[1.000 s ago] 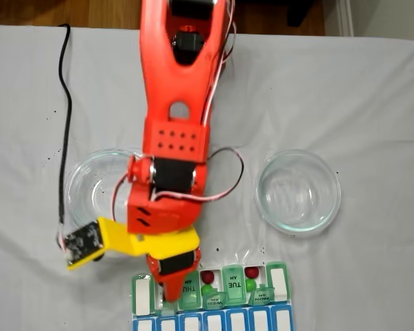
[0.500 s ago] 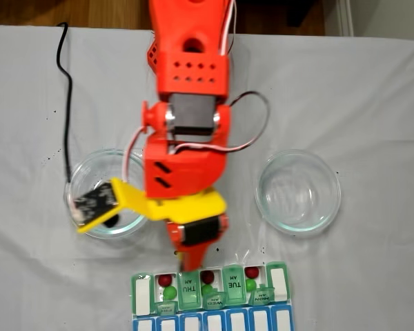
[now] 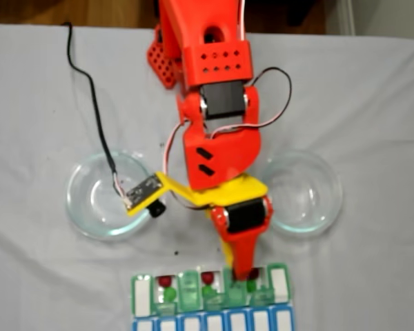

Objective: Sort medicines into box.

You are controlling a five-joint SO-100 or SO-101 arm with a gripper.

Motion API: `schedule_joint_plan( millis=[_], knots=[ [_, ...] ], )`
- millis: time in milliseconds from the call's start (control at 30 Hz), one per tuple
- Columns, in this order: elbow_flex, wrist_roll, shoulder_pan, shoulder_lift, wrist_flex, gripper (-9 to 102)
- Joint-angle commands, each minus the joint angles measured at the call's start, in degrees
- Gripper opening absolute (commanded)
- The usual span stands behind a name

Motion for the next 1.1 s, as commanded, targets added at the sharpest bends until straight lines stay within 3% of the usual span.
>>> schedule_joint_plan(
  millis=[0, 267, 433, 667, 867, 1067],
  knots=[
    [-3.16, 0.97, -1.93, -1.58, -3.69, 0],
    [-11.25, 3.08, -3.34, -16.88, -8.26, 0],
    [-17.93, 5.10, -2.90, -22.32, -6.86, 0],
    [-19.86, 5.89, -3.08, -21.01, -5.19, 0],
    [-21.53, 5.63, -1.58, -15.91, 1.05, 0],
    [-19.95, 5.10, -3.16, -18.11, -2.90, 0]
  ],
)
